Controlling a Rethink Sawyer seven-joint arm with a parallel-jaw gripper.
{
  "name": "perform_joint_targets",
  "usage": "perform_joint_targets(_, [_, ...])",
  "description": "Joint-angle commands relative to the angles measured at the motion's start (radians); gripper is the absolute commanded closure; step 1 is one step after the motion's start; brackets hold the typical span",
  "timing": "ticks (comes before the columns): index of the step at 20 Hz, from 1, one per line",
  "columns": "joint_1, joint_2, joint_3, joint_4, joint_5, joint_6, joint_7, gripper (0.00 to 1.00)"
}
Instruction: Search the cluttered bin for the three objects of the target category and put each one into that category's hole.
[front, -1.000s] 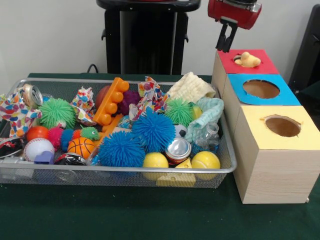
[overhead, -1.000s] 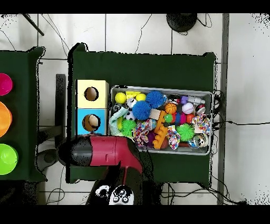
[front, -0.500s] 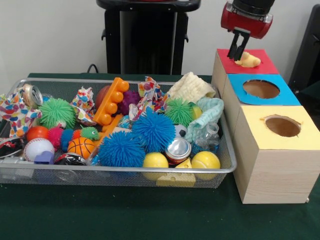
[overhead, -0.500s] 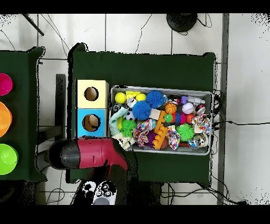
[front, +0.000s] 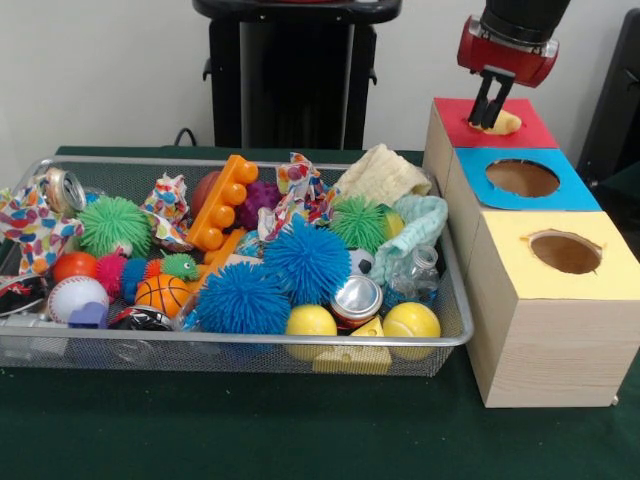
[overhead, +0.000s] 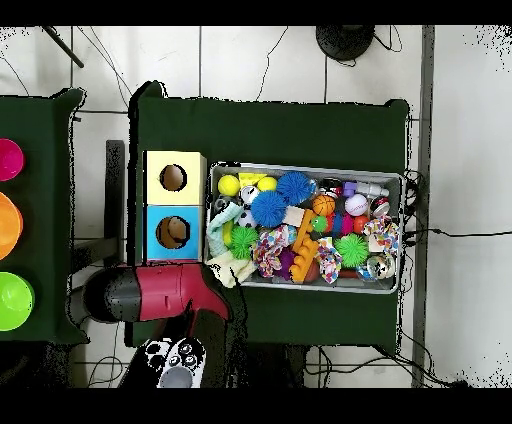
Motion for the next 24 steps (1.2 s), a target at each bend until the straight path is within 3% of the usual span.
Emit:
perform_joint_targets(1, [-0.001, 0.059, 0.055, -0.003, 0.043, -0.086, 0.195, 1.00])
perform_joint_targets(8, [-0.025, 0.152, 0.074, -0.010, 0.045, -0.203, 0.181, 1.00])
perform_joint_targets(15, [-0.049, 0.194, 0.102, -0.011, 0.038, -0.259, 0.158, 1.00])
perform_joint_targets(24, [-0.015, 0.065, 0.088, 0.083, 0.061, -0.174, 0.168, 1.00])
